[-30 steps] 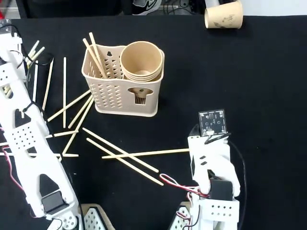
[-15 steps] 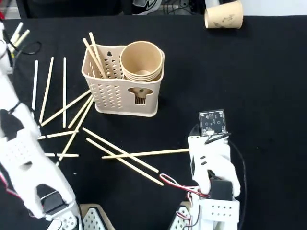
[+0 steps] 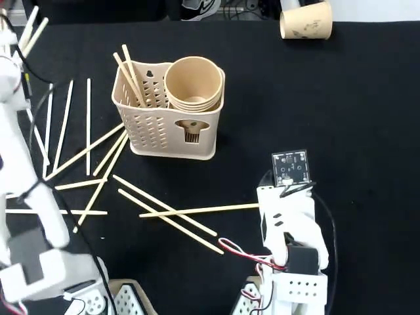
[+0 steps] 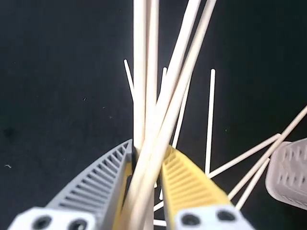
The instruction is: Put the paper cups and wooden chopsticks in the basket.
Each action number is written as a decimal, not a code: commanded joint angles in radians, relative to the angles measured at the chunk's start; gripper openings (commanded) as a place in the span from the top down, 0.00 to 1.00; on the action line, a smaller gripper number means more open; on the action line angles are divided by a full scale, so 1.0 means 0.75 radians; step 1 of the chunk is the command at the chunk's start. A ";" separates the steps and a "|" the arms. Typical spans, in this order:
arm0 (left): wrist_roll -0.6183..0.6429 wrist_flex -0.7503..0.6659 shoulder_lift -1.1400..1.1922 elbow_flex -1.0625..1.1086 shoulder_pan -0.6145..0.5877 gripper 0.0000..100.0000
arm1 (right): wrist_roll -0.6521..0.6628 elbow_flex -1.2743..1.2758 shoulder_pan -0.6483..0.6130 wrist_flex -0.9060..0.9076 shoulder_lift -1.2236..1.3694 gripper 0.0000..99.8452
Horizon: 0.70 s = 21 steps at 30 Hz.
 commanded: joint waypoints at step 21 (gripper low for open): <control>0.401 -1.770 -1.262 2.065 0.079 0.97 | 0.014 -0.003 0.010 0.002 -0.095 0.98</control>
